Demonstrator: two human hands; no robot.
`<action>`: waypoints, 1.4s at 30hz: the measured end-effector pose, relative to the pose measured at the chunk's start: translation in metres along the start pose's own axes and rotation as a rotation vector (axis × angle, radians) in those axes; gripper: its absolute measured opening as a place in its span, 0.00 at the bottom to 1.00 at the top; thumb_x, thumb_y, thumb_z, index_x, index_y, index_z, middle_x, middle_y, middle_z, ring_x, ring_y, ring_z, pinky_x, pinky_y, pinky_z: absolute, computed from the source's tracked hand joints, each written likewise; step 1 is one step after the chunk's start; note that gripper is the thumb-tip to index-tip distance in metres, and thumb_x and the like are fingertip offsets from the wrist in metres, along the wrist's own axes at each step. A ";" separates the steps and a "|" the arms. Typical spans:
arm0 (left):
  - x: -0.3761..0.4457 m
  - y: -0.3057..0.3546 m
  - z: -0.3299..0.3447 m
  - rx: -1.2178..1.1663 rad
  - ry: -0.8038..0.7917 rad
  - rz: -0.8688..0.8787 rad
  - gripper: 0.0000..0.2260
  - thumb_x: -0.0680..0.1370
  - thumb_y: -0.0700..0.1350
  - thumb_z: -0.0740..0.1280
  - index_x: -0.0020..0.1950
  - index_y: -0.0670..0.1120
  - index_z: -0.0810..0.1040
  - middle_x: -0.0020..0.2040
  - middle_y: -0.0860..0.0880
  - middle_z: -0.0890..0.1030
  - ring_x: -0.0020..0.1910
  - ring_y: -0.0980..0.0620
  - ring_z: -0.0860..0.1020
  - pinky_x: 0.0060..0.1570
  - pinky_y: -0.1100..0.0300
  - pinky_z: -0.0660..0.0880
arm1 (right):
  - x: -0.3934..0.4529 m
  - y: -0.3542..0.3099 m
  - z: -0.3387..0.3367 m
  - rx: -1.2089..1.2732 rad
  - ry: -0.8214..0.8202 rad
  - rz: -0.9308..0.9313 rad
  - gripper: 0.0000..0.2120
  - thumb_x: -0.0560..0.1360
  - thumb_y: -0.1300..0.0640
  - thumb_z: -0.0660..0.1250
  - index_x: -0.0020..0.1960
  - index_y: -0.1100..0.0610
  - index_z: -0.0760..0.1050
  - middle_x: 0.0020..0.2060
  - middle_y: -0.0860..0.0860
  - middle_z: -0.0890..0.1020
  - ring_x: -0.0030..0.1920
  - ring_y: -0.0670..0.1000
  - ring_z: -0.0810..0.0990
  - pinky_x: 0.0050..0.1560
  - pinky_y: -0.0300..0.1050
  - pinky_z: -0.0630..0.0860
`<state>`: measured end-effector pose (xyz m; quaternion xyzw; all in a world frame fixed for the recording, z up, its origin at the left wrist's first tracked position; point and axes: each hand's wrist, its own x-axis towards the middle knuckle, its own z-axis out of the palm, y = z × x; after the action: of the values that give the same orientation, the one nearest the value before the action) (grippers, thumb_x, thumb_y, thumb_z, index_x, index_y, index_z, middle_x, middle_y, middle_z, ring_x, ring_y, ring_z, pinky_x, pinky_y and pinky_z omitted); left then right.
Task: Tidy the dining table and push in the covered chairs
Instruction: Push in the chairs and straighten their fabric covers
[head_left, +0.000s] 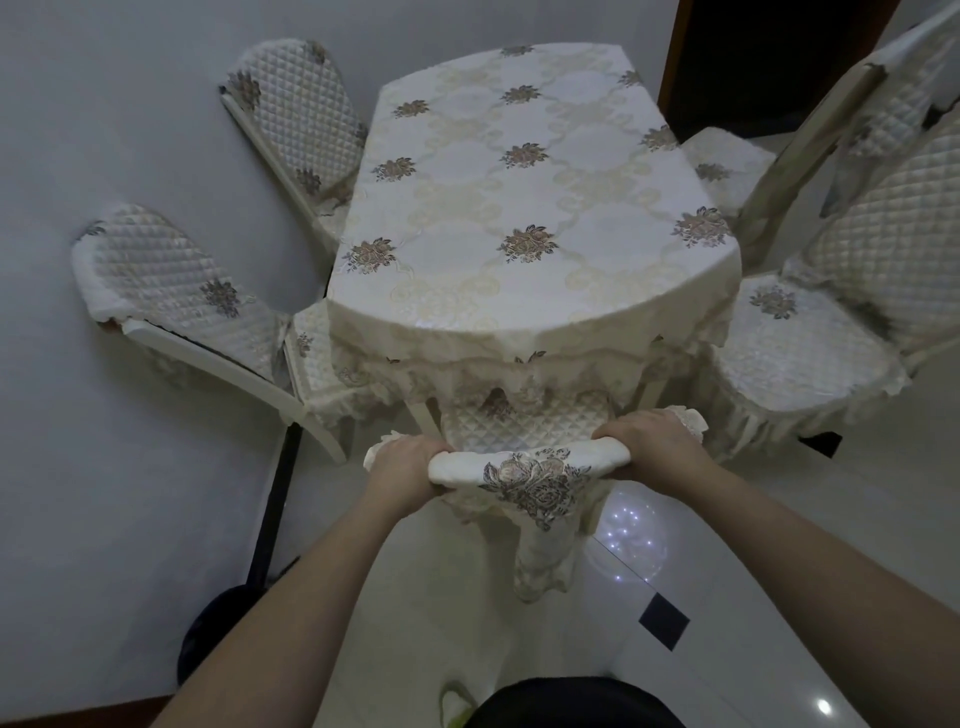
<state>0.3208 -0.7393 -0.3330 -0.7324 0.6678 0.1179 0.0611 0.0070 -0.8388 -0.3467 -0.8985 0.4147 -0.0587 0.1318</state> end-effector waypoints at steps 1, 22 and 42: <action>0.000 0.001 0.001 -0.017 0.001 0.002 0.08 0.69 0.54 0.72 0.47 0.56 0.81 0.43 0.56 0.81 0.43 0.55 0.78 0.32 0.60 0.64 | 0.000 0.001 -0.001 0.007 0.001 0.002 0.14 0.61 0.46 0.77 0.46 0.46 0.81 0.37 0.47 0.83 0.39 0.52 0.81 0.41 0.46 0.72; -0.010 0.009 -0.004 -0.018 -0.038 -0.063 0.11 0.71 0.52 0.72 0.53 0.56 0.80 0.48 0.54 0.83 0.49 0.52 0.80 0.39 0.60 0.66 | -0.003 -0.009 -0.011 -0.015 -0.120 0.078 0.15 0.67 0.43 0.72 0.52 0.44 0.79 0.47 0.46 0.83 0.50 0.51 0.80 0.49 0.46 0.72; -0.063 0.009 0.041 -0.161 0.193 -0.129 0.37 0.74 0.53 0.67 0.77 0.43 0.54 0.78 0.44 0.56 0.77 0.43 0.52 0.74 0.46 0.52 | -0.018 -0.011 -0.002 -0.024 0.061 0.165 0.39 0.59 0.38 0.77 0.66 0.49 0.70 0.58 0.51 0.77 0.58 0.56 0.73 0.60 0.54 0.65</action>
<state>0.3034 -0.6689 -0.3563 -0.7843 0.6105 0.0959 -0.0551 0.0029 -0.8184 -0.3419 -0.8605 0.4919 -0.0700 0.1126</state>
